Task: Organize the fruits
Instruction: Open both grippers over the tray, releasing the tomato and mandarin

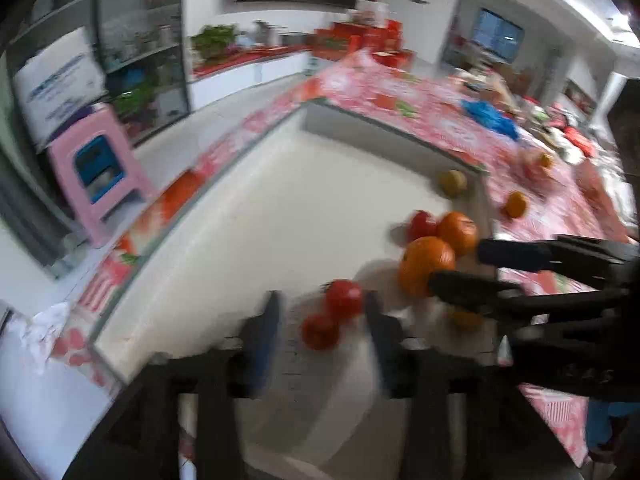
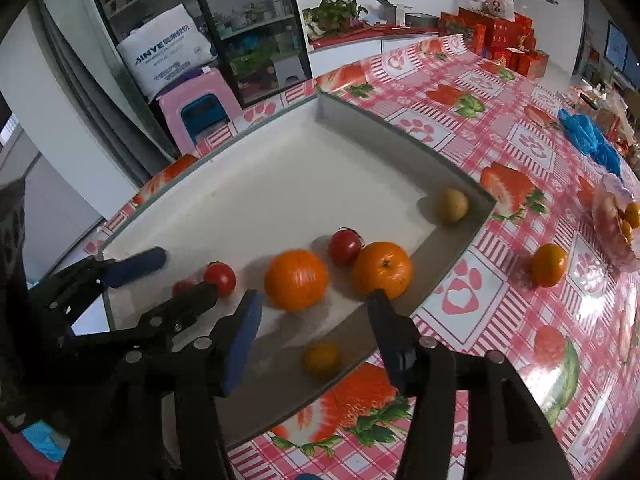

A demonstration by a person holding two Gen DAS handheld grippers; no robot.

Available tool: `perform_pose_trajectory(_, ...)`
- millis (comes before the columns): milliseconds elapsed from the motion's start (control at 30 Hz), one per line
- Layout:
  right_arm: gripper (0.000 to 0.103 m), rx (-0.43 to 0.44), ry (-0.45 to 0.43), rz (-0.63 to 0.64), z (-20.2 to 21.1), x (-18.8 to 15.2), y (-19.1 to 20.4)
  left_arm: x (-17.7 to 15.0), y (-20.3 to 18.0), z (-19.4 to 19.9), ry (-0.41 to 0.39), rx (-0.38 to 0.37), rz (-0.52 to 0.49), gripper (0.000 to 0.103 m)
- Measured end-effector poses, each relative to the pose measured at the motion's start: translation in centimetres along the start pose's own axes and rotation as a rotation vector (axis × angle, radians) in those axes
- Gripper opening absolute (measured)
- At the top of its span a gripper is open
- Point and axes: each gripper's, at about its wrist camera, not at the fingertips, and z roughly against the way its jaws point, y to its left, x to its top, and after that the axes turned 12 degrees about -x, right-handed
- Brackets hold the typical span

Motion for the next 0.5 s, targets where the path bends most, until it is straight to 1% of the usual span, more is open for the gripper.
perform_pose_trajectory(33, 0.071, 0.000, -0.005, -0.009, 0.2, 0.0, -0.2, -0.1, 0.4, 0.3, -0.012, 0.003, 0.018, 0.073)
perform_pose_trajectory(67, 0.076, -0.003, -0.012, -0.016, 0.4, 0.0, -0.4, -0.2, 0.7, 0.5, -0.019, -0.004, 0.034, 0.076)
perform_pose_trajectory(100, 0.077, -0.006, -0.016, -0.022, 0.6, 0.1, -0.5, -0.2, 1.0, 0.7, -0.023, -0.016, 0.051, 0.080)
perform_pose_trajectory(133, 0.078, -0.006, -0.019, -0.027, 0.7, 0.1, -0.7, -0.2, 1.2, 0.9, -0.024, -0.032, 0.066, 0.080)
perform_pose_trajectory(167, 0.079, -0.004, -0.019, -0.032, 0.8, 0.1, -0.8, -0.2, 1.2, 0.9, -0.021, -0.032, 0.069, 0.080)
perform_pose_trajectory(267, 0.082, 0.004, -0.018, -0.041, 1.2, -0.1, -1.1, -0.1, 0.8, 1.2, -0.020, -0.001, 0.053, 0.080)
perform_pose_trajectory(400, 0.084, 0.017, -0.008, -0.040, 1.8, -0.7, -1.9, 0.1, 0.0, 2.0, -0.018, -0.008, 0.041, 0.080)
perform_pose_trajectory(500, 0.090, 0.005, -0.003, -0.054, 2.1, -1.2, -3.0, 0.6, -1.1, 3.3, -0.035, -0.012, 0.004, 0.080)
